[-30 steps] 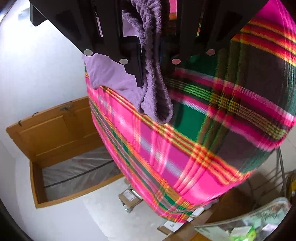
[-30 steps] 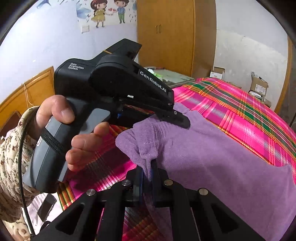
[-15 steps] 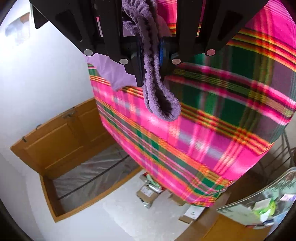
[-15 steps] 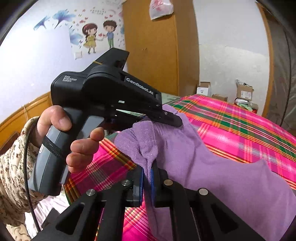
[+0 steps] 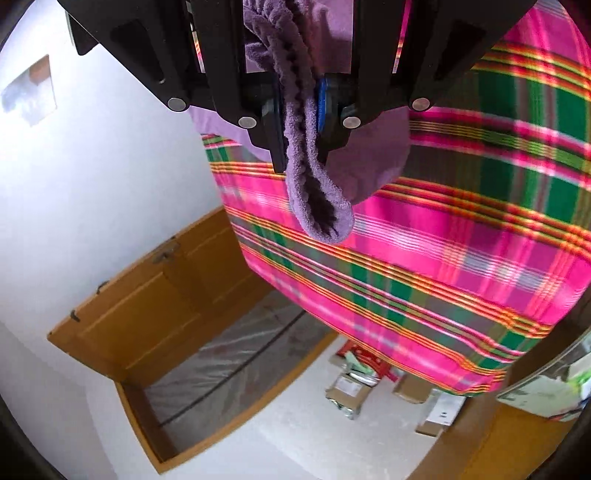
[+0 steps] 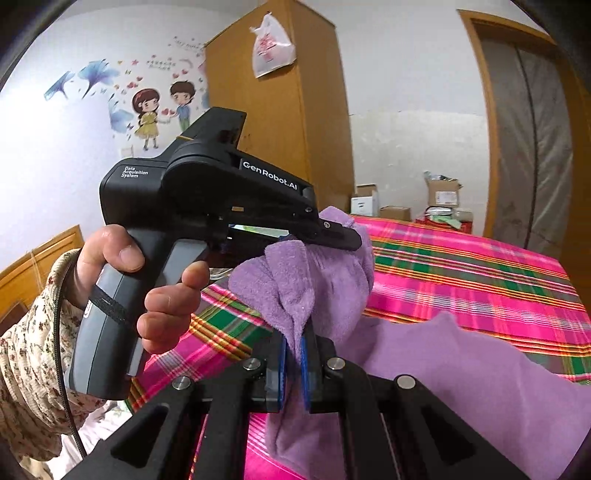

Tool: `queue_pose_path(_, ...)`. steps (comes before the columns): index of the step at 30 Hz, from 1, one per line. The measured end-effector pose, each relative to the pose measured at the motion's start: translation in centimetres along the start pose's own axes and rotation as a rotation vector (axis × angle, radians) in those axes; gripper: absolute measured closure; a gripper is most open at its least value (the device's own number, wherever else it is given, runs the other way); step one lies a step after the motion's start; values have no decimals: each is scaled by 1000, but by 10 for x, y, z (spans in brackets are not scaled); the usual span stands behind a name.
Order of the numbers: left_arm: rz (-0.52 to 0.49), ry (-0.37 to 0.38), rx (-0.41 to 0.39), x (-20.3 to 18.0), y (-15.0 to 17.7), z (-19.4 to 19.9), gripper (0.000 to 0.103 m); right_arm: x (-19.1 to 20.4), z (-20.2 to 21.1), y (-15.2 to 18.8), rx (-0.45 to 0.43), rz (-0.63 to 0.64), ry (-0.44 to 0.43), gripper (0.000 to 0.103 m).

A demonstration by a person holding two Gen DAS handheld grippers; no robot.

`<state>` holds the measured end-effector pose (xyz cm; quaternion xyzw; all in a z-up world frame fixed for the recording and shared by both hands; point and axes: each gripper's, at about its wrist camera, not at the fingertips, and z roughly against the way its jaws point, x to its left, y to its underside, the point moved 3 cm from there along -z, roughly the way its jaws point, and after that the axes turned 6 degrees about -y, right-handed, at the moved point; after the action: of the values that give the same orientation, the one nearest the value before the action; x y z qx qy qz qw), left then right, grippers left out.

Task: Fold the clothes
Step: 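Hold the cuffed end with the left tool while the right tool grasps the fabric beside it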

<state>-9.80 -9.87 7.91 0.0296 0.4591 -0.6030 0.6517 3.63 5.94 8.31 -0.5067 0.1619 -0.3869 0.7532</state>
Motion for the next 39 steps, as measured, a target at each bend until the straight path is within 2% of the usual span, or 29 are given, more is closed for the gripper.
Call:
queue_pose_path(12,-67,41,67,-50,13,-36,89,-37,38,14,-32,-58,63,97)
queue_pose_path(19,-106,54,136,-78,25,-70,89,-62,57,27,-35,-119,111,97)
queue_pose_path(31,-123,64,215,-102,47,-116,89,-99,82,54,-29,-194,187,96)
queue_pose_path(35,-133,39,253,-104,55,-135,88,-112,81,67,0,-249,196,96)
queue_pose_path(39,-98,41,281,-99,61,-146,87,-117,79,77,26,-278,201,96)
